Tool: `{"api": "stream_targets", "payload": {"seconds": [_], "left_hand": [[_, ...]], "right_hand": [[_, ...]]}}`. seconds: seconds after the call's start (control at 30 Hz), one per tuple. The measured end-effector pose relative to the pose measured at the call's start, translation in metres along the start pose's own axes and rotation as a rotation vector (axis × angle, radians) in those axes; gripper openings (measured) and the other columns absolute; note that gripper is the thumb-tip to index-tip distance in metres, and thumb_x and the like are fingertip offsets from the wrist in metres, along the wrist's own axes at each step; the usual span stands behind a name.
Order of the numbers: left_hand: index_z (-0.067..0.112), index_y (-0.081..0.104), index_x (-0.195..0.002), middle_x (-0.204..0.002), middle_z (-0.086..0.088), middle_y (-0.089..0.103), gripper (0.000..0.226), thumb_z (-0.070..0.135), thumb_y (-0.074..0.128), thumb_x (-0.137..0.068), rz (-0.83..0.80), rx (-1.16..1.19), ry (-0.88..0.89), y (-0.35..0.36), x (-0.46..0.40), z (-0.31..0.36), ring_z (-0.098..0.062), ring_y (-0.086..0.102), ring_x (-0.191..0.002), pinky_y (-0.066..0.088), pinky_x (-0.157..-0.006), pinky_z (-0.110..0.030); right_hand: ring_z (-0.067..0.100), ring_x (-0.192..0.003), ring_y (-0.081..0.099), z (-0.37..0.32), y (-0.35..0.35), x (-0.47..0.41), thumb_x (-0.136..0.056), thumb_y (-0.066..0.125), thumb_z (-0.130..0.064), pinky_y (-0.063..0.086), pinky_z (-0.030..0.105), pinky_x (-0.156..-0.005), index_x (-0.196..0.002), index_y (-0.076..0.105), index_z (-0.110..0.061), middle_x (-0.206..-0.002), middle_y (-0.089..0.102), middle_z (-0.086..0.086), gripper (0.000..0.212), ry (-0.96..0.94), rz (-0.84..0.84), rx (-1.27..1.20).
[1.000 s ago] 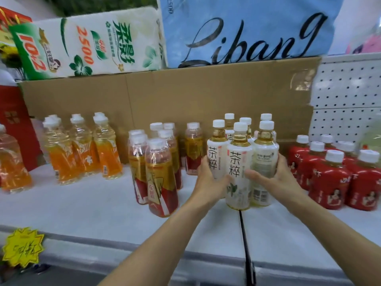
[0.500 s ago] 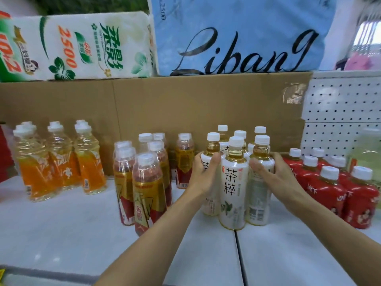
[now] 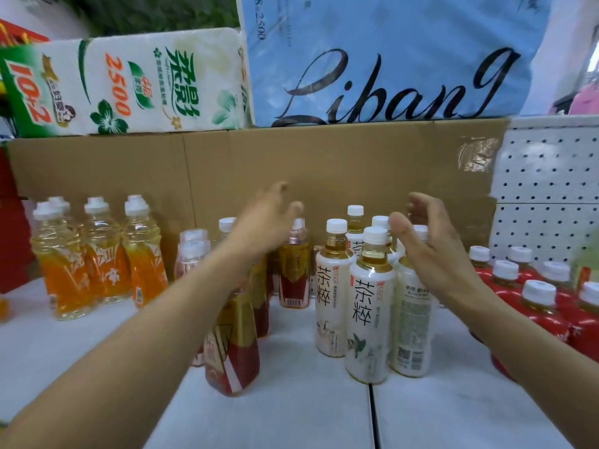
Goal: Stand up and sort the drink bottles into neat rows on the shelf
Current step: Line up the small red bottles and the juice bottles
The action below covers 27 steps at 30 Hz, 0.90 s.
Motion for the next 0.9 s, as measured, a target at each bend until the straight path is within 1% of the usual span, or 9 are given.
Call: {"api": "stream_targets", "payload": {"seconds": [0.1,0.2,0.33,0.4,0.57,0.67,0.73,0.8,0.9], "left_hand": [[0.009,0.037,-0.148,-0.152,-0.016,0.037,0.058,0.043,0.045,-0.101,-0.109,-0.389,-0.259,-0.028,-0.029,-0.027,-0.034,0.042,-0.134,0.037,-0.108,-0.044],[0.003,0.050,-0.137,-0.141,-0.015,0.053,0.050,0.039,0.049,-0.102,-0.298,-0.528,-0.382,-0.036,-0.042,-0.046,-0.031,0.050,-0.127,0.041,-0.100,-0.037],[-0.002,0.065,-0.107,-0.082,-0.008,0.066,0.028,0.024,0.057,-0.098,-0.300,-0.552,-0.333,-0.035,-0.057,-0.067,-0.019,0.064,-0.069,0.046,-0.059,-0.027],[0.000,0.067,-0.099,-0.076,-0.007,0.069,0.024,0.024,0.062,-0.095,-0.279,-0.563,-0.302,-0.035,-0.059,-0.070,-0.018,0.063,-0.062,0.046,-0.055,-0.027],[0.005,0.068,-0.117,-0.097,-0.012,0.074,0.029,0.024,0.064,-0.094,-0.302,-0.528,-0.208,-0.034,-0.061,-0.071,-0.021,0.067,-0.075,0.055,-0.075,-0.035],[0.014,0.059,-0.134,-0.131,-0.009,0.063,0.040,0.020,0.061,-0.095,-0.320,-0.525,-0.127,-0.032,-0.061,-0.067,-0.026,0.063,-0.111,0.049,-0.095,-0.035],[0.016,0.056,-0.138,-0.141,-0.006,0.056,0.044,0.016,0.059,-0.094,-0.339,-0.518,-0.079,-0.030,-0.058,-0.062,-0.026,0.053,-0.127,0.043,-0.103,-0.033],[0.015,0.055,-0.139,-0.144,-0.006,0.054,0.045,0.011,0.059,-0.094,-0.372,-0.468,-0.048,-0.027,-0.058,-0.059,-0.025,0.051,-0.130,0.041,-0.104,-0.032],[0.014,0.052,-0.141,-0.145,-0.008,0.051,0.045,0.013,0.060,-0.096,-0.413,-0.379,0.013,-0.022,-0.054,-0.051,-0.024,0.058,-0.117,0.047,-0.089,-0.028]], "right_hand": [[0.016,-0.135,0.034,-0.008,0.004,-0.007,-0.095,0.044,-0.052,0.035,0.044,-0.109,-0.146,0.032,-0.023,-0.148,0.036,0.000,0.060,-0.066,-0.031,0.192],[0.018,-0.131,0.036,-0.015,0.002,-0.009,-0.096,0.039,-0.054,0.032,0.046,-0.108,-0.144,0.037,-0.023,-0.146,0.039,0.000,0.057,-0.104,-0.029,0.361],[0.017,-0.131,0.035,-0.023,0.003,-0.007,-0.097,0.037,-0.053,0.027,0.041,-0.106,-0.141,0.042,-0.023,-0.144,0.041,-0.001,0.053,-0.145,-0.037,0.440],[0.017,-0.130,0.036,-0.027,0.005,-0.005,-0.097,0.038,-0.052,0.027,0.042,-0.106,-0.139,0.043,-0.023,-0.143,0.042,-0.001,0.052,-0.145,-0.040,0.445],[0.017,-0.129,0.039,-0.036,0.010,-0.001,-0.097,0.039,-0.053,0.028,0.043,-0.107,-0.135,0.047,-0.023,-0.139,0.045,-0.001,0.049,-0.158,-0.025,0.452],[0.017,-0.127,0.039,-0.041,0.013,0.002,-0.096,0.035,-0.057,0.028,0.042,-0.106,-0.132,0.049,-0.023,-0.138,0.047,-0.002,0.051,-0.154,-0.027,0.466],[0.018,-0.129,0.038,-0.047,0.018,0.006,-0.092,0.031,-0.059,0.024,0.042,-0.109,-0.131,0.051,-0.022,-0.136,0.048,-0.001,0.058,-0.173,-0.025,0.502],[0.020,-0.131,0.037,-0.056,0.025,0.011,-0.090,0.032,-0.056,0.018,0.043,-0.115,-0.130,0.053,-0.019,-0.135,0.049,0.001,0.058,-0.264,-0.019,0.564],[0.022,-0.127,0.041,-0.072,0.041,0.018,-0.094,0.047,-0.039,0.033,0.037,-0.108,-0.128,0.055,-0.013,-0.132,0.051,0.005,0.044,-0.400,-0.054,0.525]]}}
Point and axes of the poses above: each hand's wrist, its own x-axis away from the middle knuckle, its own y-axis out of the palm, z = x × y, the point moved 1 cm from there along -x, towards the middle knuckle
